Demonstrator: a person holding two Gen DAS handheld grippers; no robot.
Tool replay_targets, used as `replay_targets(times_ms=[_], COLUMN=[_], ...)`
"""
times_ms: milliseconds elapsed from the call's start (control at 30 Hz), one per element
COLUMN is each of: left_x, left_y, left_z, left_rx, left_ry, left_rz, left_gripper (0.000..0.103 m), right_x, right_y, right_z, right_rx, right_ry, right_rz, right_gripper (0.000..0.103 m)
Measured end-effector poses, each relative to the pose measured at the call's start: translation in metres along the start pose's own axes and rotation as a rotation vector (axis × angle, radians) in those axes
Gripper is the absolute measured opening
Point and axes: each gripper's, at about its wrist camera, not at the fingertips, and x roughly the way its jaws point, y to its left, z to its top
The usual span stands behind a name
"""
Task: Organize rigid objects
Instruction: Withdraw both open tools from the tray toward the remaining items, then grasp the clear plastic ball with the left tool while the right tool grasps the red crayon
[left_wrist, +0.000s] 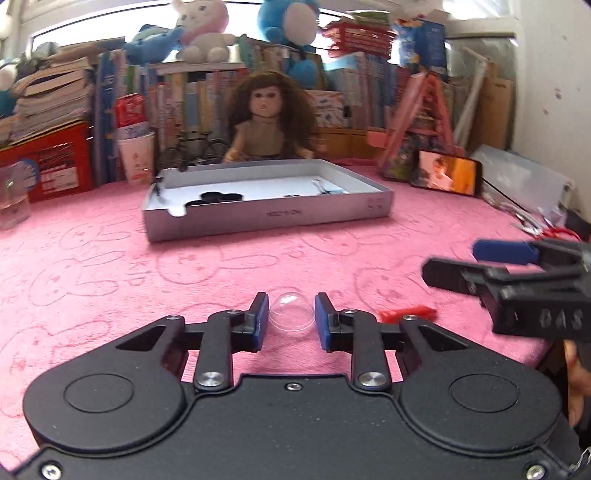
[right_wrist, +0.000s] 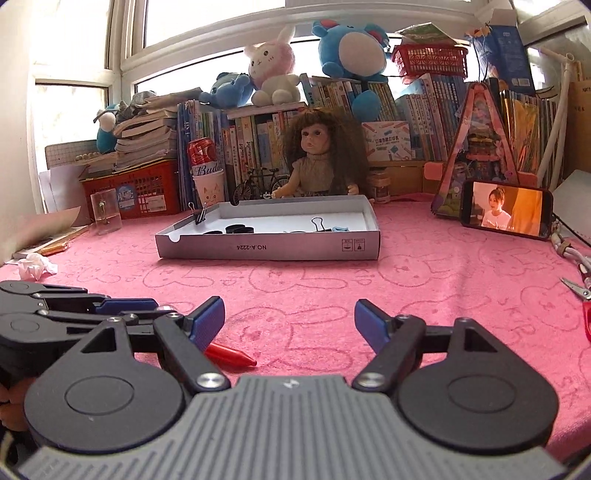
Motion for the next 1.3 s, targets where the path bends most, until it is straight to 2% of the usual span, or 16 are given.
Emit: replay_targets(times_ms=[233,300,467,533,633,1033,1133,1300], left_x=[0.001,0.001,0.001,0.0,0.0,0.0,0.0,0.0], left_y=[0.019,0.02,0.022,0.022,0.022,0.02,0.02,0.02], left_z=[0.004,0.002,0.0,0.0,-0.001,-0.002,-0.002,-0.002], left_rx=[-0.057,-0.064,-0.083,-0.085,-0.086,-0.1,-0.1,-0.102], left_ry=[0.003,0.005,0.008,0.007,0.006,0.004,0.003,0.003], left_rz=[0.08,0.098,0.108,0.108,0.111,0.12,0.122,0.124], left_gripper=[0.025,0.025,0.025,0.025,0.025,0.025,0.025,0.025], right_x=[-0.001,-0.003,-0.006,-0.005,-0.004,0.012,0.014,0.022], right_y=[0.023,0.028,0.035,0.036,0.035,0.026,0.028,0.031], right_z=[-0.008,-0.01,-0.015,-0.018,-0.017,-0.011,-0.012,-0.011], right_rx=[-0.033,-0.038,-0.041,-0.039,-0.045,-0.03,-0.032,-0.088], right_ry=[0.022,0.024,0.072,0.1,0.1,0.097,0.09,0.078], right_rz=[0.017,0.022,0.064,0.084,0.072,-0.025,-0.051,-0.108], right_gripper=[0.086,0.081,0.051,0.043,0.04,0.037,0.044,0.046])
